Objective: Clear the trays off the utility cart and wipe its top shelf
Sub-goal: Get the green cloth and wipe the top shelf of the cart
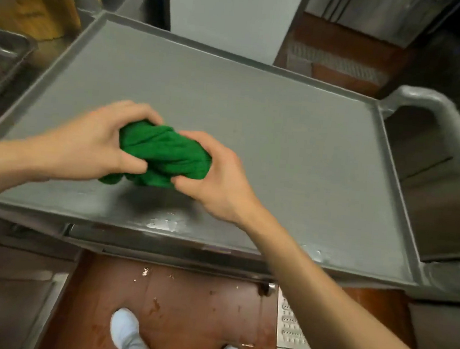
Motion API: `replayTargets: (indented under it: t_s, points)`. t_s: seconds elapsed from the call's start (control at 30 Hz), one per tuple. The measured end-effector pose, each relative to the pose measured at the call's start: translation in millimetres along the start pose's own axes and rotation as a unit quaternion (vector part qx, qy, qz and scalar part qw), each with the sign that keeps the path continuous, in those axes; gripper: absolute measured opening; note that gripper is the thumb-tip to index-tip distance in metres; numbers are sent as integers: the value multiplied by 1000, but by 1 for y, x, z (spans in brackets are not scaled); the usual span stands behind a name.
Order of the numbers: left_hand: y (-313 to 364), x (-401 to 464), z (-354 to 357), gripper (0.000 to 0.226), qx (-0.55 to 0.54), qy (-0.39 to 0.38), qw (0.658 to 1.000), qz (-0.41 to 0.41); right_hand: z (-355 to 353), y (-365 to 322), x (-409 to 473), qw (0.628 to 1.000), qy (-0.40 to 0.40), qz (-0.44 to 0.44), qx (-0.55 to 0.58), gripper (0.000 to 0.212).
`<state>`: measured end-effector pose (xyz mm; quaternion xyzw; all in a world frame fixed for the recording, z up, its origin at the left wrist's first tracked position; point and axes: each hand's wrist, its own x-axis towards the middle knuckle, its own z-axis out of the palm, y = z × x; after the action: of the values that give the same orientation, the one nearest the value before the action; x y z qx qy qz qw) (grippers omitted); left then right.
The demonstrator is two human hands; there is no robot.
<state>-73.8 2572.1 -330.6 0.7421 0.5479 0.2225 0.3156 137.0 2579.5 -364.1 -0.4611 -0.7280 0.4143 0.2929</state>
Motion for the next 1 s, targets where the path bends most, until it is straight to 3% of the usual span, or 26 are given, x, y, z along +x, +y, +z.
replayTargets:
  t_s: [0.2,0.43,0.57,0.7,1.0]
  points:
    - [106,82,138,54,-20,-78,991,104,-158,78,-86,987,32,0,-157,59]
    - [179,115,270,52,42,-145,967,205,-258,149,-181,958,13,84,-274,77]
    - [186,112,304,47,124,-185,950,220,-264,173,-215,937,-39,134,-320,78]
    - [178,106,308,40,117,-127,958,231,-248,178,-211,934,-15,137,-329,70]
    - [127,95,246,36,146,-137,959,203,-170,146,-165,944,21,112,-309,65]
